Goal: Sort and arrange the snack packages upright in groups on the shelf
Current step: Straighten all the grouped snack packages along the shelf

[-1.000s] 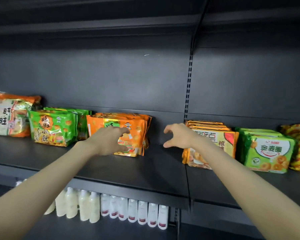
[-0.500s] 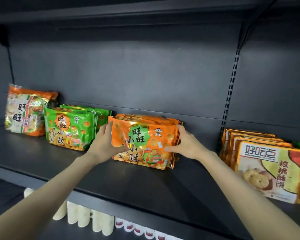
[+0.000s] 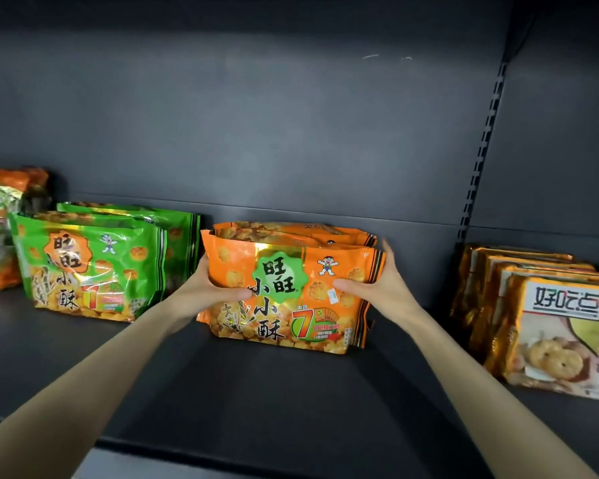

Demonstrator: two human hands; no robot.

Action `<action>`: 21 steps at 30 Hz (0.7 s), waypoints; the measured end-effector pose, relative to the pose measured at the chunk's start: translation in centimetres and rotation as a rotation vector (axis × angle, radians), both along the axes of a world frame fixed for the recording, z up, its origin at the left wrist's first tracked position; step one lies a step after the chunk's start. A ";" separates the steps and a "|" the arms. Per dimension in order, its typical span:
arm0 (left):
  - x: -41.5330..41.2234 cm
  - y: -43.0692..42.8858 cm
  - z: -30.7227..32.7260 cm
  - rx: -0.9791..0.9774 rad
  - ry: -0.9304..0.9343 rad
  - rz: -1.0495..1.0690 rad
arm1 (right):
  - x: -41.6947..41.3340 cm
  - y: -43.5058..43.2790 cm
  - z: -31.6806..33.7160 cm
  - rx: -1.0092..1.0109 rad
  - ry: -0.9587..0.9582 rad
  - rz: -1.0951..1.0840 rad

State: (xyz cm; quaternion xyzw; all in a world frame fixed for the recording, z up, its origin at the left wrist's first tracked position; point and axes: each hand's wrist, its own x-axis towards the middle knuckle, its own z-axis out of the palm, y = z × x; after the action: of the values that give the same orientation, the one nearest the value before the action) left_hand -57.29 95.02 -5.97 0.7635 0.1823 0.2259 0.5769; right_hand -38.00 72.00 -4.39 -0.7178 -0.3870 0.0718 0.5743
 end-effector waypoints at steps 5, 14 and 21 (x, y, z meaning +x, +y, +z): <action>0.7 2.1 -0.6 0.030 0.077 -0.145 | 0.4 0.5 -0.3 -0.015 0.027 0.039; 1.4 1.9 -1.1 0.093 0.024 -0.163 | -0.3 -0.1 -0.1 -0.005 0.031 -0.047; 2.6 0.3 -1.0 0.078 -0.007 -0.195 | 0.4 -2.0 0.5 -0.020 0.037 -0.050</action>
State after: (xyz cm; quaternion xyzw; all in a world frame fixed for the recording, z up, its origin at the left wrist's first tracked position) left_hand -54.72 95.30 -6.97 0.7988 0.0960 0.1783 0.5665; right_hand -37.59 69.99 -3.94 -0.7315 -0.3575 0.0748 0.5757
